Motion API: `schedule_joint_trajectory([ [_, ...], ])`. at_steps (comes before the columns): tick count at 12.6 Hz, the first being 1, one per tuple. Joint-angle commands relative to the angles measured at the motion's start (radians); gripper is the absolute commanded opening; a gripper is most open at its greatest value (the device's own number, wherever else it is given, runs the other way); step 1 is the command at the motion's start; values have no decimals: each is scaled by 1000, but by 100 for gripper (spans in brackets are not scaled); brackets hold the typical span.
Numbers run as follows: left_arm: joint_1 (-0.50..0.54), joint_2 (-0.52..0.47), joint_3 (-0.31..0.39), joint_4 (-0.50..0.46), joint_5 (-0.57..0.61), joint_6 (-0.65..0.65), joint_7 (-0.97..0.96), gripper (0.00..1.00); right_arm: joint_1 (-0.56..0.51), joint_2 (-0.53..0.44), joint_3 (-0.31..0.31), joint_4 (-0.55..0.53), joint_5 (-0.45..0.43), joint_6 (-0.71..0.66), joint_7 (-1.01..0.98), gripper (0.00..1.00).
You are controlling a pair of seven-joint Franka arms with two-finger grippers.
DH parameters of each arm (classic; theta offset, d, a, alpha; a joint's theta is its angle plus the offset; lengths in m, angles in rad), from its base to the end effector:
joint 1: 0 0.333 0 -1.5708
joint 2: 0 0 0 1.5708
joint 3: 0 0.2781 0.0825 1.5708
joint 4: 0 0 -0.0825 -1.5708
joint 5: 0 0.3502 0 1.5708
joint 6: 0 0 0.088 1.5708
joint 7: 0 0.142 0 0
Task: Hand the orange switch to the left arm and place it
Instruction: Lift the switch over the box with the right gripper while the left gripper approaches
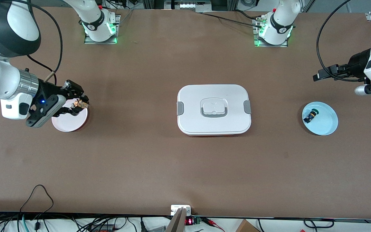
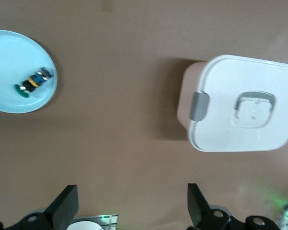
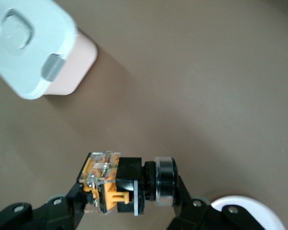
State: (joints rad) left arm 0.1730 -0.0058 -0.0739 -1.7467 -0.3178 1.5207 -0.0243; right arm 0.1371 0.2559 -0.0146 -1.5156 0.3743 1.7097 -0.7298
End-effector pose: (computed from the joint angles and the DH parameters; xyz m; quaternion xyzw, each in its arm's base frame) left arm 0.4982 0.0036 0.4830 0.9790 0.0700 -0.1025 0.1617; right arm 0.5804 0.1195 0.4536 -0.9075 -0.3776 -0.0253 0.1823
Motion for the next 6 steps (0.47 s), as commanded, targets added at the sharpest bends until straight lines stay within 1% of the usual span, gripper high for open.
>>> schedule_joint_trajectory([
  [1, 14, -3, 6, -23, -117, -14, 47, 100, 13, 6, 31, 8, 116, 62, -257, 14],
  [2, 14, -2, 6, -33, -163, -14, 49, 100, 15, 8, 48, 8, 176, 97, -339, 14],
  [3, 14, -2, 6, -52, -214, -14, 49, 100, 30, 8, 57, 2, 252, 125, -382, 11],
  [4, 19, -2, 8, -66, -268, -16, 49, 100, 48, 9, 58, 0, 300, 139, -393, 11],
  [6, 28, 4, 8, -103, -395, -24, 52, 100, 68, 23, 59, 0, 362, 163, -408, 11],
])
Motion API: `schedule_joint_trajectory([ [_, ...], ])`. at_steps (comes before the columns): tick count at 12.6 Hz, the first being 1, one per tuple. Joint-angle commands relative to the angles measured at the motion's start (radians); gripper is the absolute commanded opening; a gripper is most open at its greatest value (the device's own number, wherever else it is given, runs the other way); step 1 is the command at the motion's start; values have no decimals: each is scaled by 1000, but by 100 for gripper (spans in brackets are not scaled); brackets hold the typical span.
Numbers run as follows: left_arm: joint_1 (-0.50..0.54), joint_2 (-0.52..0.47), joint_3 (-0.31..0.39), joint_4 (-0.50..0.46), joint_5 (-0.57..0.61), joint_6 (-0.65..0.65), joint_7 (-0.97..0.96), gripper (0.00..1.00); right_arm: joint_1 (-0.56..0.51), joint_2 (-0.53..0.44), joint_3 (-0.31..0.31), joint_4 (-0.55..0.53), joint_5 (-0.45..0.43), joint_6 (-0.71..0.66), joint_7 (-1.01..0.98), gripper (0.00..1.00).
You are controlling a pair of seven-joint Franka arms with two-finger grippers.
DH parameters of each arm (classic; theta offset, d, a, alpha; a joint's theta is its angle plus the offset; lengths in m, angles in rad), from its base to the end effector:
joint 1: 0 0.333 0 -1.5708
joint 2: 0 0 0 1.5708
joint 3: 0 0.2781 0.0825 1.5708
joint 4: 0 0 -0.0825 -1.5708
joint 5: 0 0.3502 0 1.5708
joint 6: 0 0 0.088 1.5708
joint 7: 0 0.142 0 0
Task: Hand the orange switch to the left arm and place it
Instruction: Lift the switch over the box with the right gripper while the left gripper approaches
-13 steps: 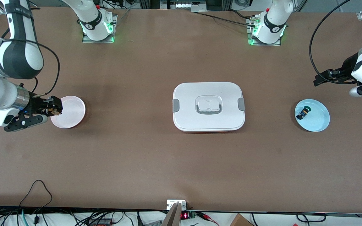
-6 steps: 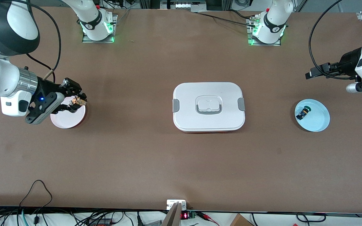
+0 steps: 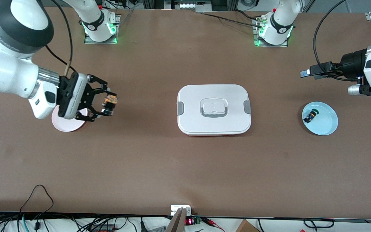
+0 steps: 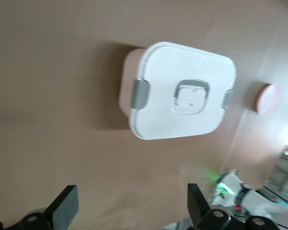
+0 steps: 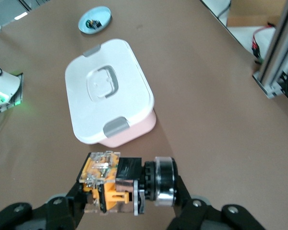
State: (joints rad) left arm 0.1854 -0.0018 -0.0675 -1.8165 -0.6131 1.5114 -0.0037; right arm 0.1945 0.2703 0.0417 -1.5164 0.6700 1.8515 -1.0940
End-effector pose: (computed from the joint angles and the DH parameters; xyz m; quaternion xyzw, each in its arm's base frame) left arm 0.4963 -0.0264 0.4709 0.9390 0.0850 -0.1266 0.3082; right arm 0.5830 0.2093 0.4731 -0.7917 -0.5171 -0.1624 0.2819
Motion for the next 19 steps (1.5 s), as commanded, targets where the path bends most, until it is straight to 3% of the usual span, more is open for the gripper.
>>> schedule_joint_trajectory([
  [1, 16, 5, 2, -56, -188, -14, 31, 100, 28, 16, 3, -2, 148, 22, -52, 11],
  [4, 5, 22, 0, -134, -455, -7, 34, 100, 69, 50, 3, -13, 429, 40, -185, 9],
  [7, -41, 39, -35, -194, -680, 47, 83, 100, 101, 78, 3, -14, 570, 110, -353, 2],
  [12, -69, 85, -236, -190, -949, 232, 102, 100, 203, 156, 3, -13, 874, 143, -509, 2],
  [15, -113, 135, -310, -117, -996, 413, 103, 100, 270, 168, 3, -11, 954, 274, -508, 2],
  [19, -179, 190, -313, -25, -996, 500, 102, 100, 302, 175, 3, -7, 1050, 287, -509, 2],
])
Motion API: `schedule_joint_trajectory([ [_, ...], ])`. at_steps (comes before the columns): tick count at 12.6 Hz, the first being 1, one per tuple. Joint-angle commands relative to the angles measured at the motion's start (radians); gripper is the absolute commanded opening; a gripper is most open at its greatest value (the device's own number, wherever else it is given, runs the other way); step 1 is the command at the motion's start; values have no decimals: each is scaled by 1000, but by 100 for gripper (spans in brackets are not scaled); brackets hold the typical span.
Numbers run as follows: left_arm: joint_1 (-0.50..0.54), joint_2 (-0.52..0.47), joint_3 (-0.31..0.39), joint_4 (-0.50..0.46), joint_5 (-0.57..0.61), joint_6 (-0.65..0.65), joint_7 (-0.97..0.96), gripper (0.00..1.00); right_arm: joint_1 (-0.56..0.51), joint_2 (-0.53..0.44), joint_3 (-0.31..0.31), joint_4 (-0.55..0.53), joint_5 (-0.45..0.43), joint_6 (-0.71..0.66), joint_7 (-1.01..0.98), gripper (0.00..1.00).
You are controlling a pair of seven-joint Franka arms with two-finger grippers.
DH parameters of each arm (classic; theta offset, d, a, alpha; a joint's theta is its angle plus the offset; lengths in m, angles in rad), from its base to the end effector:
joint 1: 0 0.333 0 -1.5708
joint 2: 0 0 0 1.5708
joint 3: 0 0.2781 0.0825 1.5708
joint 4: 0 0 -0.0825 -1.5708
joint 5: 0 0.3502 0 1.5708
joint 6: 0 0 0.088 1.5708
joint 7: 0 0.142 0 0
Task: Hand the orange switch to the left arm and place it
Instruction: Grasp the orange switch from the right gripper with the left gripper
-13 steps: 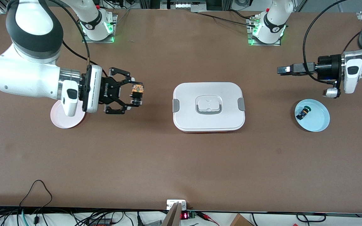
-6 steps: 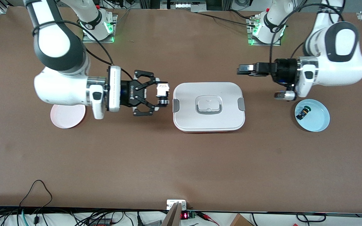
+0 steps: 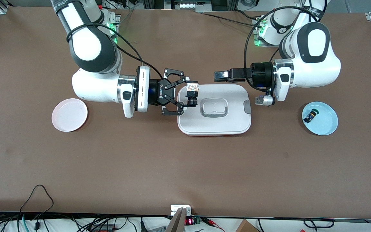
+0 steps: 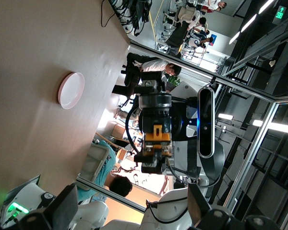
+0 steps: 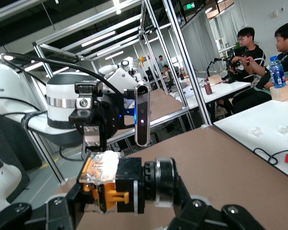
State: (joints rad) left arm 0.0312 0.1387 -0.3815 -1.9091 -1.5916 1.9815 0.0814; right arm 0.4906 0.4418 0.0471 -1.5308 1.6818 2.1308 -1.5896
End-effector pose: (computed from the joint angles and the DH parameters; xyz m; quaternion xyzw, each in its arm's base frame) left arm 0.5256 -0.2843 0.4588 0.7314 0.1510 -0.1153 0.6550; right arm 0.5575 0.4115 0.4387 -0.6222 -0.4062 -0.3790 0.5516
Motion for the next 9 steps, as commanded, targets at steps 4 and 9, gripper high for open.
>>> schedule_joint_trajectory([
  [4, -28, 97, 3, 156, -16, 40, 14, 100, 34, 3, -3, 6, 39, 37, -9, 2],
  [9, -54, 131, 1, 163, -16, 88, 17, 100, 57, 3, -4, 0, 53, 40, -12, 3],
])
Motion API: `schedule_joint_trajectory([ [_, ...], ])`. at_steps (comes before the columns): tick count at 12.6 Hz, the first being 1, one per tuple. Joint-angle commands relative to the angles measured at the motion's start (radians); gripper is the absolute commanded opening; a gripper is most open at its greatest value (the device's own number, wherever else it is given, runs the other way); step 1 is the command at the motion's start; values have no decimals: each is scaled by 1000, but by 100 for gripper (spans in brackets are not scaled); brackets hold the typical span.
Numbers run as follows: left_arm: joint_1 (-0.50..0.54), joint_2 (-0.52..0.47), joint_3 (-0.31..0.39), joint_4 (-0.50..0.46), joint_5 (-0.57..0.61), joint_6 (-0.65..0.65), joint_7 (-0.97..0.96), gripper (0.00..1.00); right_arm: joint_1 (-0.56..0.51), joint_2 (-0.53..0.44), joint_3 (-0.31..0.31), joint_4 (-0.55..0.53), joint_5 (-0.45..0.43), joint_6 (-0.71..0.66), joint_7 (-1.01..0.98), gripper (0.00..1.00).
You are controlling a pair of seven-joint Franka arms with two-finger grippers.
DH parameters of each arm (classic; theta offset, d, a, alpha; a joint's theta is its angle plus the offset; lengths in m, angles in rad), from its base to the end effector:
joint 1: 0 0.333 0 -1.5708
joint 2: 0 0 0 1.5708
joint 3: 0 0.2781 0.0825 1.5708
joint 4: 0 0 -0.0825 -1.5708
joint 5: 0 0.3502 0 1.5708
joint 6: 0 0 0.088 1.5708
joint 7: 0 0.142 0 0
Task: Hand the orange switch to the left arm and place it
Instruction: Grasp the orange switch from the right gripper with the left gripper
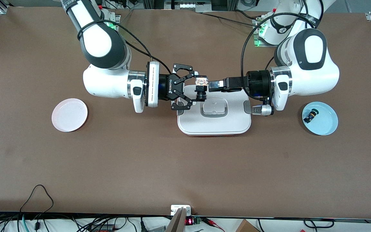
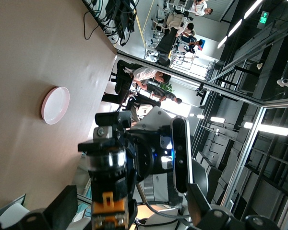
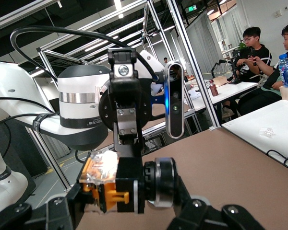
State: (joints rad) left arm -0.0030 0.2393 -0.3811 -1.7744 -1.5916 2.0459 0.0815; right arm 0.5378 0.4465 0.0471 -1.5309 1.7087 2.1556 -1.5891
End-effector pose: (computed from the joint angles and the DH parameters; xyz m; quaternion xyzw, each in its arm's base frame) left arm 0.5554 -0.2982 0.4658 0.7235 0.1521 -0.0949 0.6666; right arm 0.5419 0.4355 0.4360 -0.6200 -0.4045 -0.3719 0.5601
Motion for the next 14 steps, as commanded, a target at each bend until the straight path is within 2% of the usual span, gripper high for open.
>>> schedule_joint_trajectory([
  [1, -31, 32, 1, 29, -16, 23, 17, 96, 8, -2, -4, -2, 26, 15, -14, 3],
  [2, -31, 32, 1, 29, -16, 25, 18, 86, 8, -2, -4, -2, 26, 15, -14, 3],
  [3, -31, 34, 1, 29, -11, 23, 18, 65, 8, -2, -4, -2, 26, 15, -14, 3],
  [4, -29, 32, 1, 29, -8, 22, 18, 49, 10, -2, -4, -6, 26, 15, -14, 3],
  [5, -29, 32, 1, 27, -7, 22, 18, 42, 10, -2, -4, -6, 25, 15, -14, 3],
  [7, -31, 34, 1, 27, -5, 22, 18, 37, 10, -3, -4, -15, 25, 15, -14, 3],
  [9, -29, 35, 1, 26, -5, 20, 44, 26, 10, -5, -7, -20, 25, 15, -15, 3],
  [10, -29, 34, 1, 24, -5, 17, 53, 11, 10, -5, -7, -22, 23, 15, -17, 3],
  [11, -29, 34, 1, 24, -4, 16, 52, 3, 10, -5, -9, -22, 23, 15, -17, 3],
  [13, -23, 34, 2, 24, -4, 13, 46, 0, 10, -5, -9, -22, 23, 13, -15, 4],
  [14, -19, 32, 1, 26, -4, 10, 43, 0, 10, -8, -9, -25, 23, 12, -15, 9],
])
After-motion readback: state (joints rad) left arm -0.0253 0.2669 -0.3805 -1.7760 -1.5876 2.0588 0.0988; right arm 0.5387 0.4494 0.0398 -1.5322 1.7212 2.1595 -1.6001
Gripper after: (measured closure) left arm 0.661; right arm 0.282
